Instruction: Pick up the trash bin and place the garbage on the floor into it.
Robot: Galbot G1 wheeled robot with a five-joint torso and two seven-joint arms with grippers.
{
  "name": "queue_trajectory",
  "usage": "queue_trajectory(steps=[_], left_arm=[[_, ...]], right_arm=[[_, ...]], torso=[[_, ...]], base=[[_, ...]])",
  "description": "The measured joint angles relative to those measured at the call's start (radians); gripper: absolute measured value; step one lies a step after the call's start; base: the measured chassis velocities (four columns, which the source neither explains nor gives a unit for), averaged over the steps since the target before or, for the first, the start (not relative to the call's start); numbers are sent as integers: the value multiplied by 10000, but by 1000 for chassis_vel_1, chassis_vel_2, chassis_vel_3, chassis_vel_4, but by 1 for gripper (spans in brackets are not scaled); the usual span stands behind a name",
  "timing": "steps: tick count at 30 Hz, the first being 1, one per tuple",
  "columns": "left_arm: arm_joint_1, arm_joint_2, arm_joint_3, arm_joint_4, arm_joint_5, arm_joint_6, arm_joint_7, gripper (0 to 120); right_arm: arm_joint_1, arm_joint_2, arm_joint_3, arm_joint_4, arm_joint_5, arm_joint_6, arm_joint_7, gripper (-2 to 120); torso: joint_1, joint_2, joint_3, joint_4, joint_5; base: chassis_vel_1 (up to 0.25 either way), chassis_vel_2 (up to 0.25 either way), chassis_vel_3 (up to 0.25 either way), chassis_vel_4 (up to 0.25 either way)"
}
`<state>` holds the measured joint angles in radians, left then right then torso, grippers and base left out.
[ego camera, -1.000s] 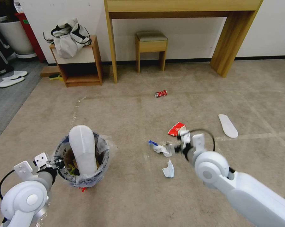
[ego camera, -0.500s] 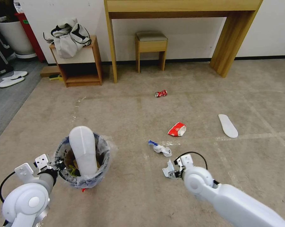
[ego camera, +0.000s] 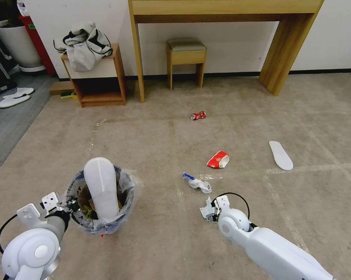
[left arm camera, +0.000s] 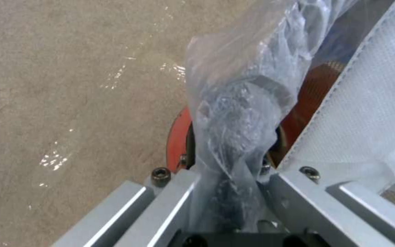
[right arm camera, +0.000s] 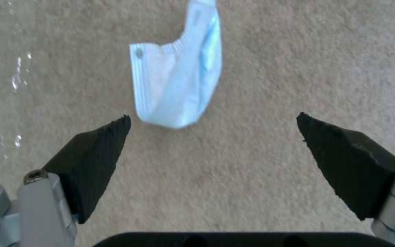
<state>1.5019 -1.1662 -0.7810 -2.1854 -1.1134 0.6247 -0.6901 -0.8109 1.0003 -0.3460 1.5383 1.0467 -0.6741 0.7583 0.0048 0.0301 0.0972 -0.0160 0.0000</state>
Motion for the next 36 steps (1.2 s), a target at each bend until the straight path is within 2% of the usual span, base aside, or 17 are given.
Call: queue_trajectory(steps=[17,32,36], left_arm=[[67,27,-80,13,-15,-26,27,0],[-2,9,-35,117,-22,-39,39,0],[6,17,-42,121,-18,-39,39,0]], right_arm=[[319,1529,220,-1454,-778,783,-665,89],[514,1735,199,-2300,-1452,1307,-1152,88],[559,1941,189,-2686,-1741,1511,-1289,77]], torso=[[0,0,0,1,-1],[0,0,0,0,-1],[0,1,0,1,0]], base=[[0,0,0,0],[0,0,0,0],[0,0,0,0]])
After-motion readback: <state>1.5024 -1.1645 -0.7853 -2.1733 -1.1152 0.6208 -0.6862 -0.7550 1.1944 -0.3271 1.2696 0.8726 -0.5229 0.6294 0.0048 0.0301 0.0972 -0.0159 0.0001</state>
